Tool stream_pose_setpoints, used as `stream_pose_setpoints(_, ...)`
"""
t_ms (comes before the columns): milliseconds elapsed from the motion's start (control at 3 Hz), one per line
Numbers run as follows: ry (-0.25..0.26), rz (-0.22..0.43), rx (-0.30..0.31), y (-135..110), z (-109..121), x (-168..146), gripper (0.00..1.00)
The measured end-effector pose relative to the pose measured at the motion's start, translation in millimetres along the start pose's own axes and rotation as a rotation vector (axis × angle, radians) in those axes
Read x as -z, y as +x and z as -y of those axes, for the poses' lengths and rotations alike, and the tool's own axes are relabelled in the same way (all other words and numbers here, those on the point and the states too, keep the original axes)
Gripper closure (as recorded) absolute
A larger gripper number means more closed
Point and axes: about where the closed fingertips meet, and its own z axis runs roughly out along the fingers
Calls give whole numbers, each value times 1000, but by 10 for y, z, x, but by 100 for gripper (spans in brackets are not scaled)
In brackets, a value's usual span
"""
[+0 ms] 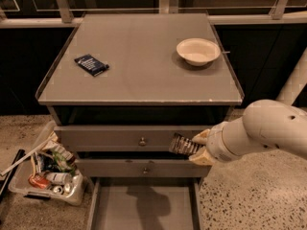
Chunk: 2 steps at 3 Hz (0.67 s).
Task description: Place rxbar chocolate into bottom drawer
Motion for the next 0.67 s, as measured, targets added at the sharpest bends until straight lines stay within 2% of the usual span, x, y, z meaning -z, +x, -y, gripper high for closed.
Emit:
stream_pose_setpoints(333,-71,86,30,260,73,-432,100)
stream_pose_setpoints(667,-71,93,30,251,21,-512,100)
